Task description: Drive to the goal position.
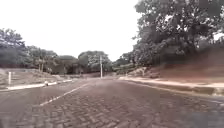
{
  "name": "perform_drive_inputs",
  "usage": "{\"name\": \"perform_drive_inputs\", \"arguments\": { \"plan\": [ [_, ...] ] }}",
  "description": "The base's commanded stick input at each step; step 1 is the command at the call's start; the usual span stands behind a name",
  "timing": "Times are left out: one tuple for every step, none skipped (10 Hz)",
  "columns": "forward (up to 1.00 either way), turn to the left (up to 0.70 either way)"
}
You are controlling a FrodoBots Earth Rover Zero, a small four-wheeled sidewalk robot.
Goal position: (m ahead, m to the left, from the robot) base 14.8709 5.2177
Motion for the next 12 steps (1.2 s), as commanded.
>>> {"name": "perform_drive_inputs", "arguments": {
  "plan": [
    [1.0,0.0],
    [1.0,0.0],
    [1.0,0.0],
    [1.0,0.0],
    [1.0,0.0],
    [1.0,0.0],
    [1.0,0.0],
    [1.0,0.0],
    [1.0,0.0],
    [1.0,0.0],
    [1.0,0.0],
    [1.0,0.0]
  ]
}}
